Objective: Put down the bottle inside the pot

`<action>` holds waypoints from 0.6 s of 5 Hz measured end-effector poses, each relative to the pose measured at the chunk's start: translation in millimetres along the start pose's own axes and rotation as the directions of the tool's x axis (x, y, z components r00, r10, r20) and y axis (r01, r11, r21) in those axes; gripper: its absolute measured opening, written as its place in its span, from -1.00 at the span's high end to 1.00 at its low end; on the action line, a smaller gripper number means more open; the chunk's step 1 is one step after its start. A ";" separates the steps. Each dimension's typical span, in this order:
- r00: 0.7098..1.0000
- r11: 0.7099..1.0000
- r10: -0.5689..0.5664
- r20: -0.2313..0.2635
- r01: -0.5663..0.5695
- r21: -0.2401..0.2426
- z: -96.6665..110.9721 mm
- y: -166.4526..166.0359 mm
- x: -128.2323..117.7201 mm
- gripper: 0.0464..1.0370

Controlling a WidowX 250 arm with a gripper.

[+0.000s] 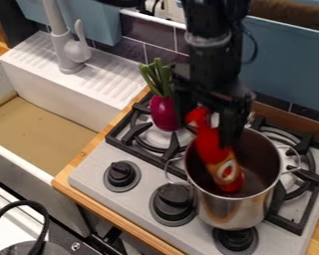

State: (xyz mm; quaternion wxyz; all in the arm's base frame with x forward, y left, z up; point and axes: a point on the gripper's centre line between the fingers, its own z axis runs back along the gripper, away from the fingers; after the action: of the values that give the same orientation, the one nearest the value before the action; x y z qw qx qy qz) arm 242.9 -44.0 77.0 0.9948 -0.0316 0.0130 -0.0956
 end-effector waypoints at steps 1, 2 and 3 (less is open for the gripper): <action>1.000 1.000 -0.023 -0.014 0.023 -0.002 -10.7 -6.7 0.3 -0.92; 1.000 1.000 -0.031 -0.004 0.031 0.002 -14.2 -8.8 0.3 -0.92; 1.000 1.000 -0.023 0.008 0.023 0.016 -18.1 -11.3 2.8 -0.92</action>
State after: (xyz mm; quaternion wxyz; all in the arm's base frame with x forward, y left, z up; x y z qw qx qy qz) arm 242.9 -56.7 59.6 0.9939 -0.0241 0.0079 -0.1070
